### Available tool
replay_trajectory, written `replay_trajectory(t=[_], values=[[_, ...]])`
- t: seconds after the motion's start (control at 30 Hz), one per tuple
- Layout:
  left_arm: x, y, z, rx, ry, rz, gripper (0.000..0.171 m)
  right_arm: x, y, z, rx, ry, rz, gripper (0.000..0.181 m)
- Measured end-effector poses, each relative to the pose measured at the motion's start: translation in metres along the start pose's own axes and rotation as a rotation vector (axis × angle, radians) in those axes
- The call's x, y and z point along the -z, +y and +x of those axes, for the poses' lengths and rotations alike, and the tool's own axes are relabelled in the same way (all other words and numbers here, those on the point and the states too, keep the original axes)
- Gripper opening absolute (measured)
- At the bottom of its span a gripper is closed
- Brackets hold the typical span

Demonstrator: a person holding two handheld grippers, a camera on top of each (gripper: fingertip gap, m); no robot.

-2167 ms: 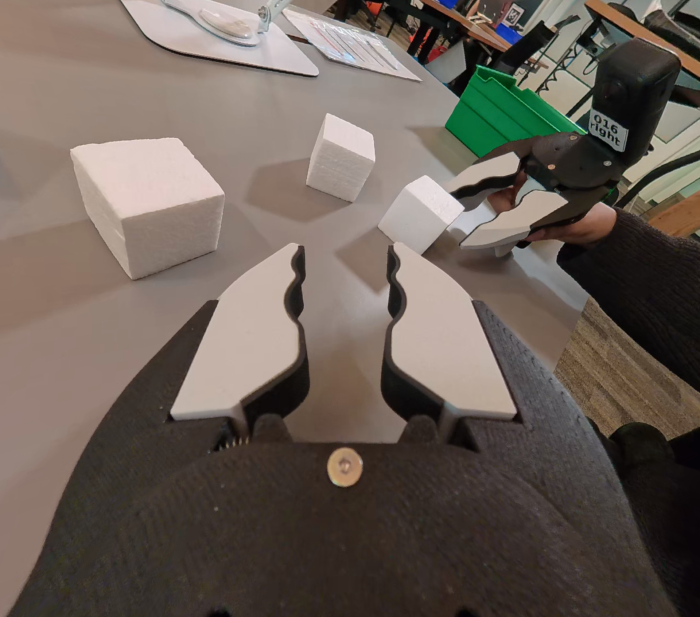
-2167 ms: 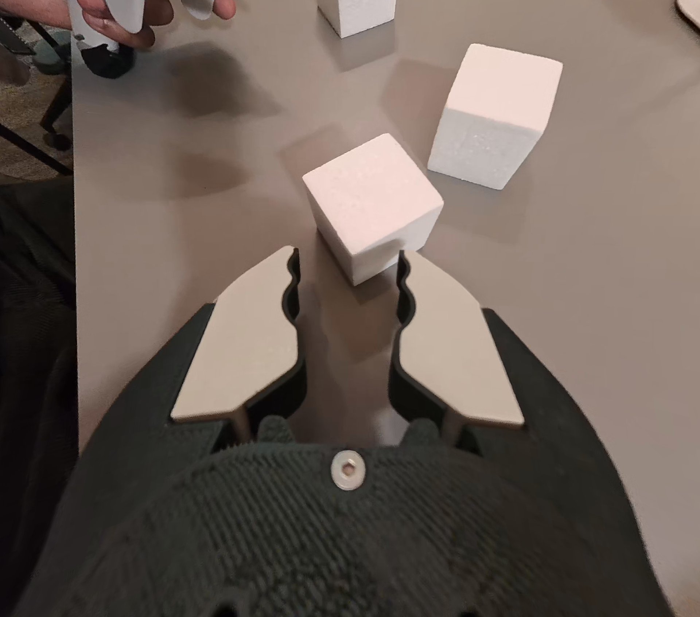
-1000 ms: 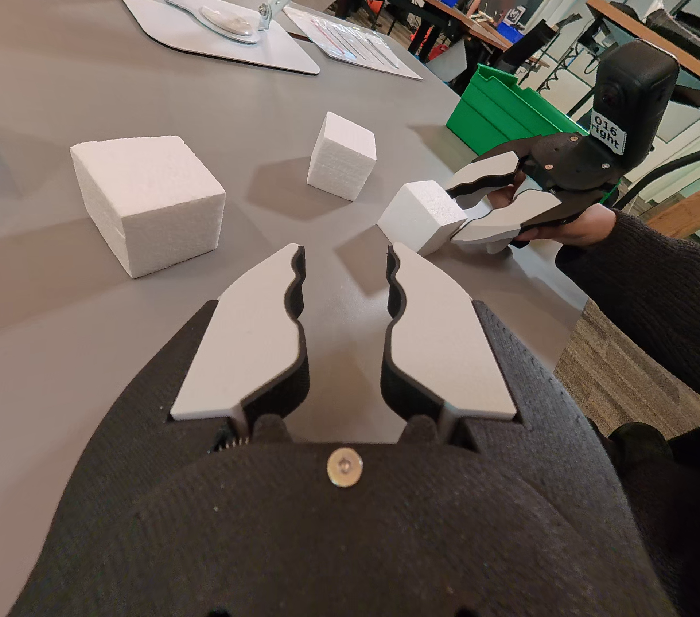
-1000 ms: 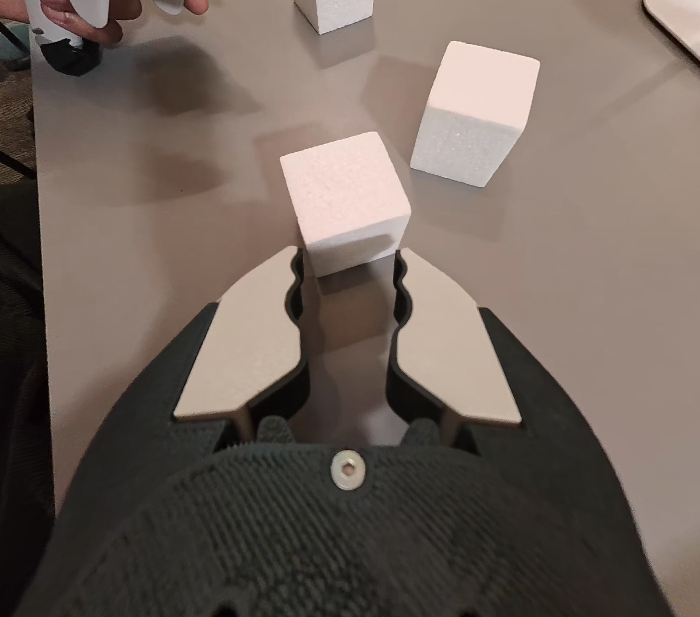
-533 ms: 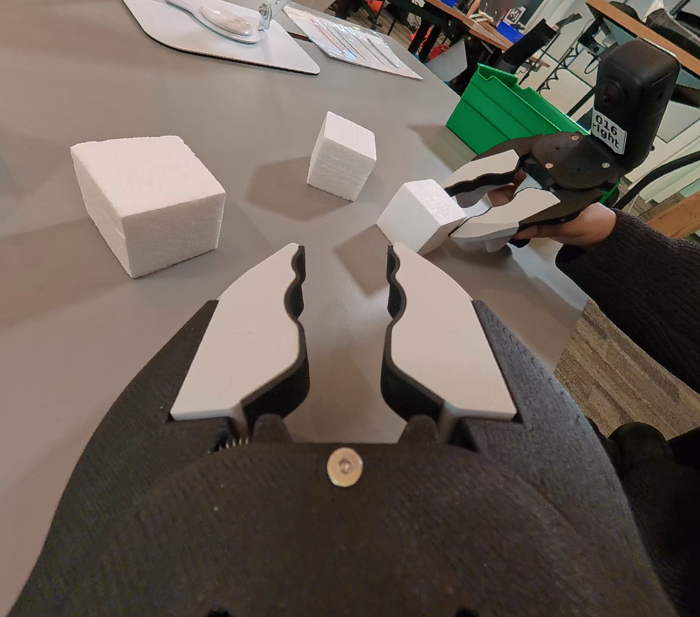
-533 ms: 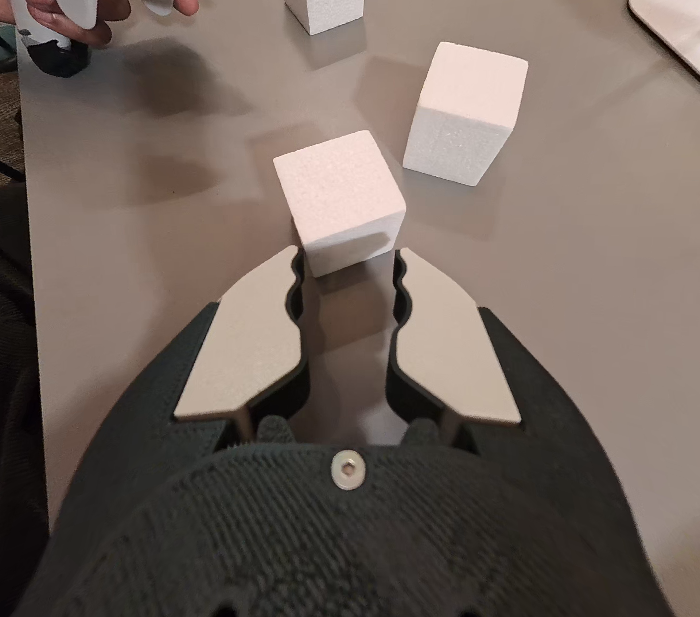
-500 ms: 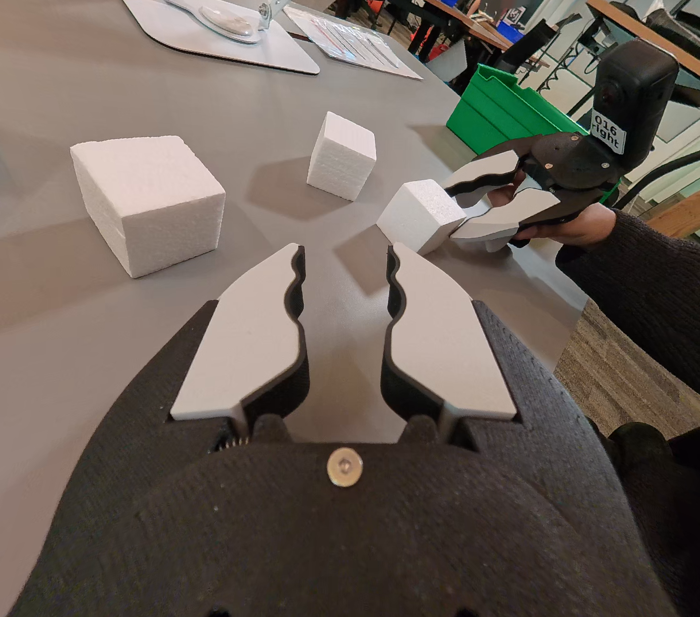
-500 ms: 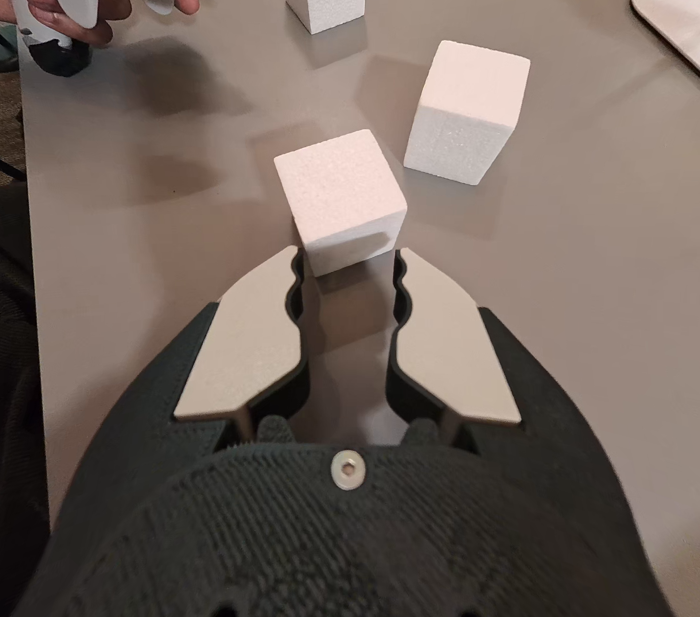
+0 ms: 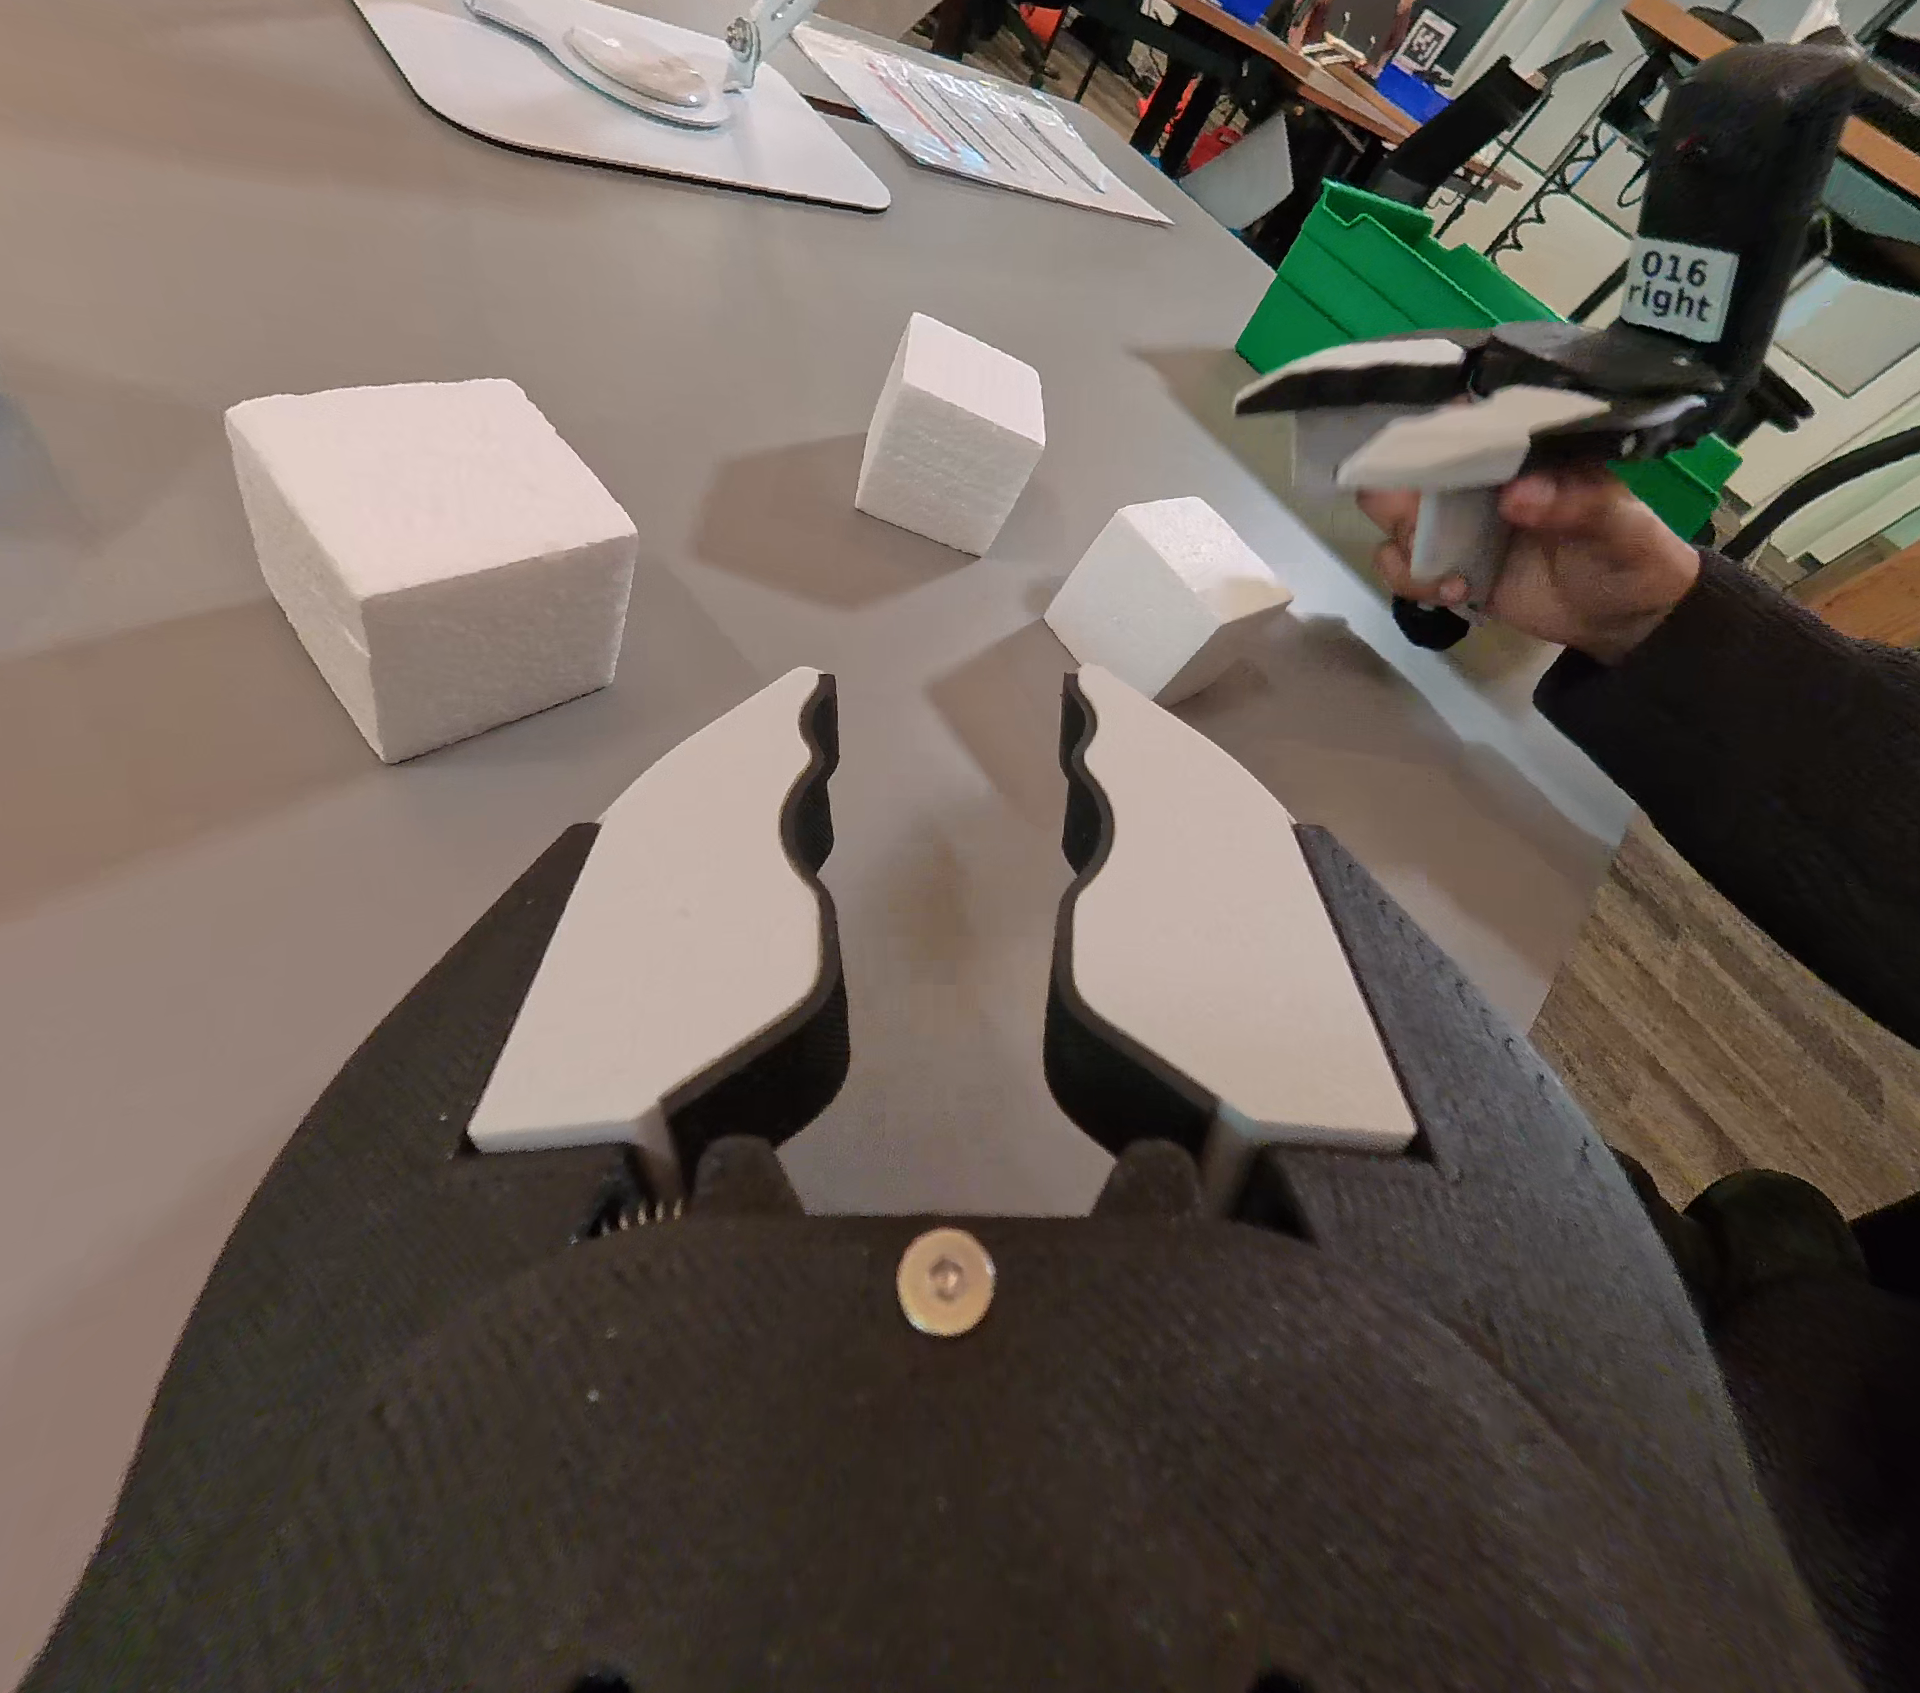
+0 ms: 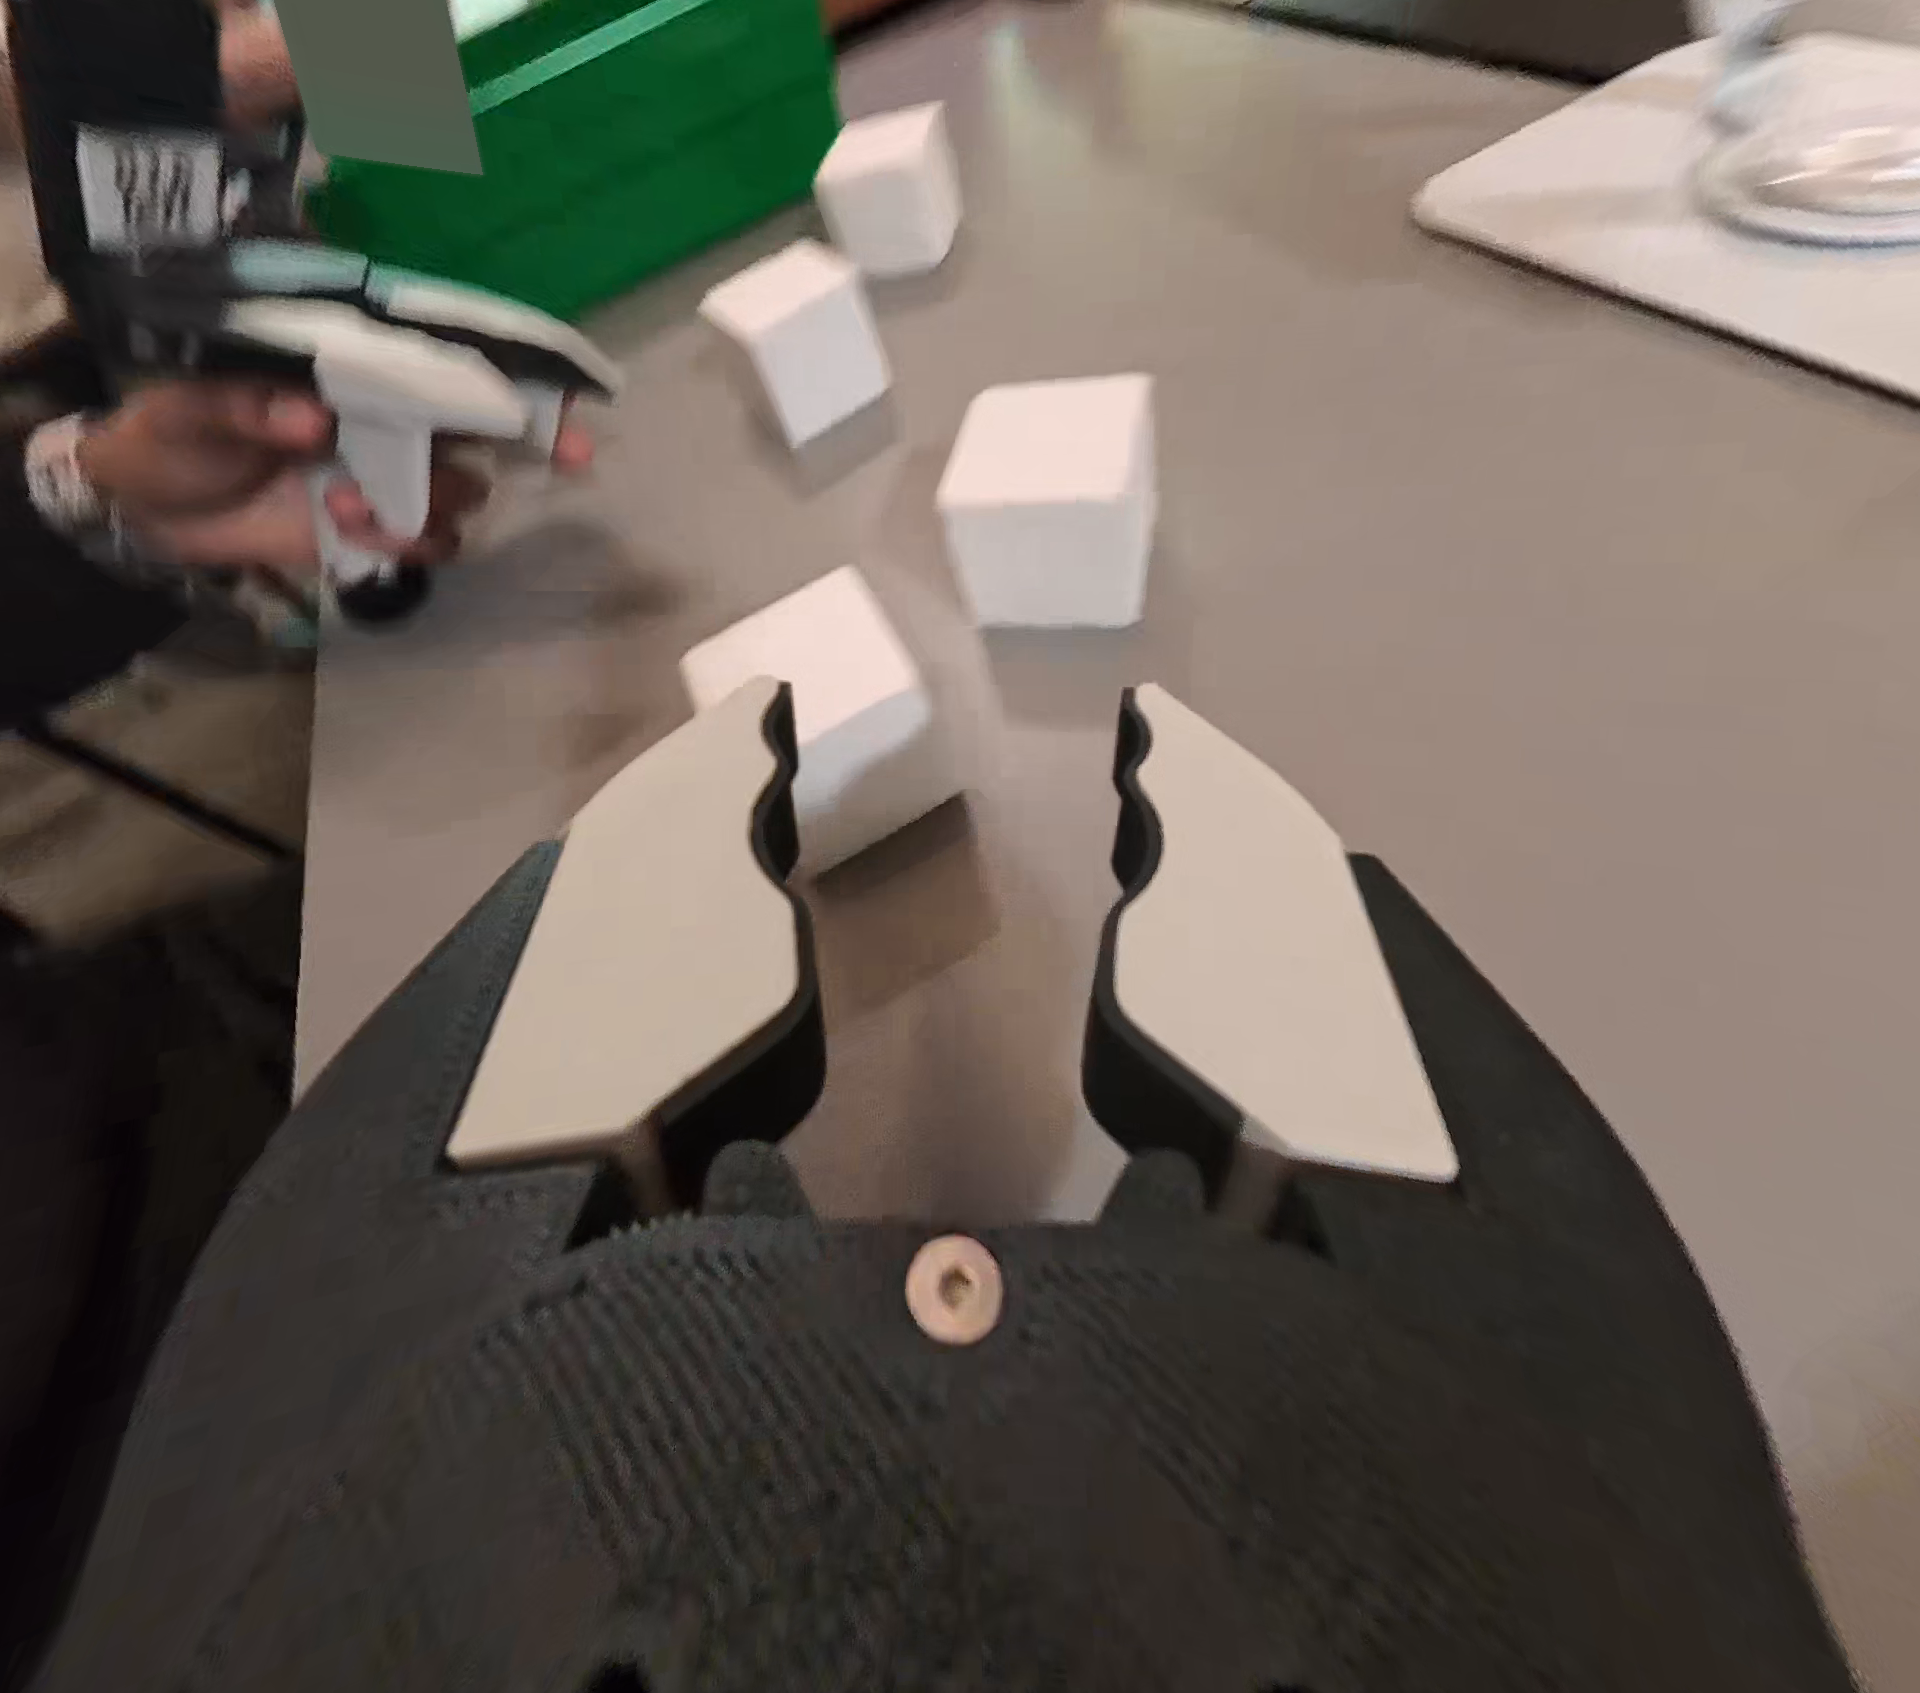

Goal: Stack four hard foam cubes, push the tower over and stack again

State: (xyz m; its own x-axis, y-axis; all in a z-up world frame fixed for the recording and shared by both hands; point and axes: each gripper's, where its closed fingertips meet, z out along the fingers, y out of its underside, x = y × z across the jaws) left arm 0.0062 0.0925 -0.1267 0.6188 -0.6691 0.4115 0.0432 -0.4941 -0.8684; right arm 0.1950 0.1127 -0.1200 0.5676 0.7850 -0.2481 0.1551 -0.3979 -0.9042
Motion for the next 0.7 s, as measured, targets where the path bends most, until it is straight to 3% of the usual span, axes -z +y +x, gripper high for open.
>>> replay_trajectory(t=[0.1, 0.17, 0.37, 0.5, 0.6, 0.7], values=[[0.0, 0.0, -0.001, 0.012, 0.001, 0.001, 0.041, 0.0, -0.027, 0.03, -0.118, 0.104, 0.129, 0.062], [0.0, 0.0, -0.002, 0.017, 0.002, -0.001, 0.041, -0.011, -0.037, 0.035, -0.135, 0.158, 0.136, 0.062], [0.001, -0.001, -0.002, 0.023, -0.001, 0.008, 0.041, -0.061, -0.024, 0.027, 0.01, 0.188, -0.156, 0.072], [0.001, -0.001, -0.004, 0.034, 0.0, 0.009, 0.041, -0.085, -0.015, 0.023, -0.006, 0.147, -0.264, 0.076], [0.001, -0.001, -0.004, 0.043, 0.003, 0.01, 0.041, -0.093, -0.009, 0.026, -0.028, 0.131, -0.313, 0.069], [0.001, -0.001, -0.005, 0.051, 0.005, 0.012, 0.041, -0.088, -0.017, 0.029, -0.045, 0.117, -0.269, 0.038]])
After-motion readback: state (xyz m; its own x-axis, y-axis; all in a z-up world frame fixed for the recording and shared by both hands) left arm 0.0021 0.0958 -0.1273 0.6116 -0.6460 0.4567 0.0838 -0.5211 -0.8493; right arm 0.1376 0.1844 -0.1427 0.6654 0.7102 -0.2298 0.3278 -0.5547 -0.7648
